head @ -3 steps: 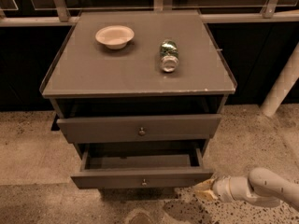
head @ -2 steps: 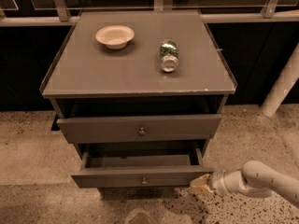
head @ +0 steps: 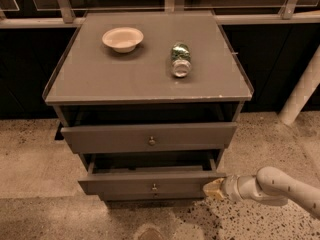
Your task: Close middle drawer
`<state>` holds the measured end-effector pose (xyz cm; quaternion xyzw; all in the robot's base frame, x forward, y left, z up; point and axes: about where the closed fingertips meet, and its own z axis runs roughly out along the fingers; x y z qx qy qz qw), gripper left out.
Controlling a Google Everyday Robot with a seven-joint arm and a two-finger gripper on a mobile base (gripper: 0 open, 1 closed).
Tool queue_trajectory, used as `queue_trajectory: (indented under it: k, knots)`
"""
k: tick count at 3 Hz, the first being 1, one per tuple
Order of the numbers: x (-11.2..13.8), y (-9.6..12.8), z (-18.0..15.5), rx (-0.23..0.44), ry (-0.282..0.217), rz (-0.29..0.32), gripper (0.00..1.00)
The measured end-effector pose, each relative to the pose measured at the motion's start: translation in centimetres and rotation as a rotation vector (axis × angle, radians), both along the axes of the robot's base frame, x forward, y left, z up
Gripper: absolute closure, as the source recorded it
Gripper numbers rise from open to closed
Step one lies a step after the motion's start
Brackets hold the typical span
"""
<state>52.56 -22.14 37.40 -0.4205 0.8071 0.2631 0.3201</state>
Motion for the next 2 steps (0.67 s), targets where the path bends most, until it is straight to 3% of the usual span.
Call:
queue_trajectory:
  k: [1,2]
  knots:
    - [0.4,0.0,0.3,-0.007,-0.017,-0.006,1.00]
    - [2.7,-0.6,1.8,-0.039,-0.100,-0.047,1.00]
